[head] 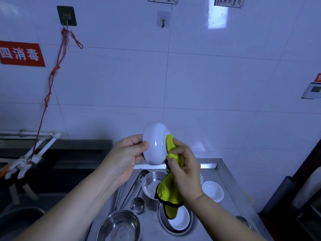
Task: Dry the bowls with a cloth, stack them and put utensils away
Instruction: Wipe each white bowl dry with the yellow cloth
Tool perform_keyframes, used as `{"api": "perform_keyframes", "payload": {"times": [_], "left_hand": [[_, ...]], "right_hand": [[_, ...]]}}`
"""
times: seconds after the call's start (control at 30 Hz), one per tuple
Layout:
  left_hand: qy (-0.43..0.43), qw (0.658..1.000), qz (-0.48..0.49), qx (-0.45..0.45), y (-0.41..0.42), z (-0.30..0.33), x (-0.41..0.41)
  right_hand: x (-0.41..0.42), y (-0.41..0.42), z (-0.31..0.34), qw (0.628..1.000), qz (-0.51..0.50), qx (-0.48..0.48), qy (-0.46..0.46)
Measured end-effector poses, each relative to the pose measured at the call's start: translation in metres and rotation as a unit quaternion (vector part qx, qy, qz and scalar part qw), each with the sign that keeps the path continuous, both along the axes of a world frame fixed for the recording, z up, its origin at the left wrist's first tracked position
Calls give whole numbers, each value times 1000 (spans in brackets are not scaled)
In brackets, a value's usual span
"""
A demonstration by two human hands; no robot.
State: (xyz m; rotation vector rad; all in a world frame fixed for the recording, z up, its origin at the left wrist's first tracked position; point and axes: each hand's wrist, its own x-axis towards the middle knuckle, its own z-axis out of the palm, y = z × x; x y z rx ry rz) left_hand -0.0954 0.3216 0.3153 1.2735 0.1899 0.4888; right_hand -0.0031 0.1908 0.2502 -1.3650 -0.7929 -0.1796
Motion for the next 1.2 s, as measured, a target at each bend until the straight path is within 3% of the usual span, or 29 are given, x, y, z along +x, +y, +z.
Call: {"api": "perform_keyframes", "payload": {"times": [0.1, 0.2, 0.37, 0.43, 0.6, 0.77, 0.93, 1.07, 1.2], "left_hand": [[-2, 1000, -9, -2, -1, -2, -1], [-11, 1000, -6, -3, 2, 1, 1], [-11, 1000, 11, -17, 12, 6, -2], [-15, 1000, 1, -22, 13, 7, -5], [6, 999, -19, -30, 4, 6, -6], [18, 997, 45, -60, 1, 5, -1], [-16, 996, 32, -80, -23, 14, 4], [-38, 984, 39, -172, -24, 23, 5], [-38, 968, 31, -247, -25, 24, 6]], "right_hand": [[0, 0, 14, 1000, 5, -16, 18], [-9, 0, 23, 999, 30, -17, -21], [-1, -12, 11, 970, 11, -70, -234], [12, -17, 8, 958, -9, -109, -264], [14, -11, 27, 966, -19, -100, -236], [1, -10, 51, 992, 17, -72, -107], [-3, 11, 52, 956, -33, -118, -267], [6, 12, 17, 916, -65, -105, -382], [17, 3, 0, 904, -76, -94, -410]]}}
